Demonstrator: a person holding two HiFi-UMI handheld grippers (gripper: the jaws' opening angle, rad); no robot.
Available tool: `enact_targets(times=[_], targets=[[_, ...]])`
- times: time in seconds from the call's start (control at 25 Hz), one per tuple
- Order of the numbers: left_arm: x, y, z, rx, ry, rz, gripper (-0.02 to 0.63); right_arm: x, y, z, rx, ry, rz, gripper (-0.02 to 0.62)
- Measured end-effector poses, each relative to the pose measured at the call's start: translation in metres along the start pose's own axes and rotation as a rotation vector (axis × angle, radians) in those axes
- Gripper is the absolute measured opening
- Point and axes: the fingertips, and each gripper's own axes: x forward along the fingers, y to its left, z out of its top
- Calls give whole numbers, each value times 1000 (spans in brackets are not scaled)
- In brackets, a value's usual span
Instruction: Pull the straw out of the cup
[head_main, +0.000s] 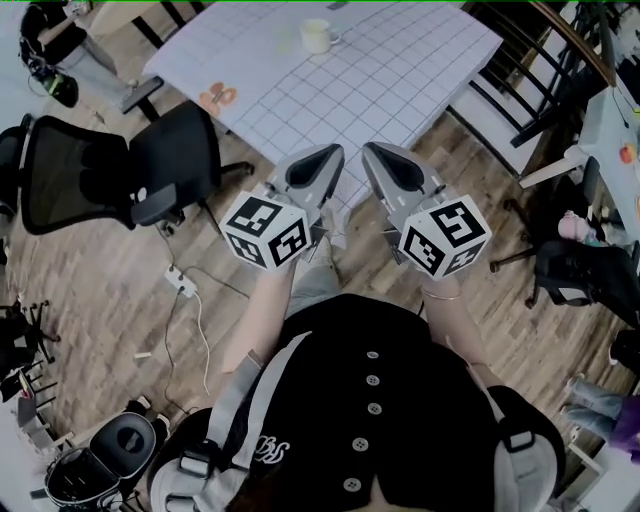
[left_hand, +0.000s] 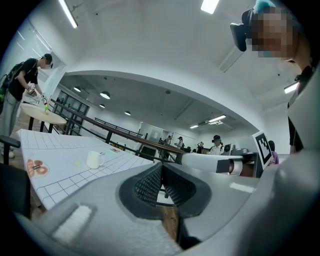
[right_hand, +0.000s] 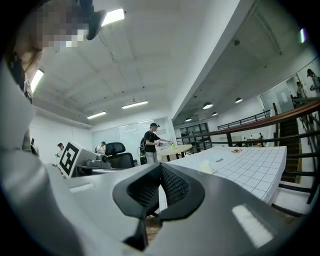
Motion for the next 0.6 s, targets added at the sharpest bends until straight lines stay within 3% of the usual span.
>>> enact_targets(times=[0.6], targets=[[42, 108, 43, 9, 35, -99, -3, 118, -44, 26, -10, -13, -111, 0]])
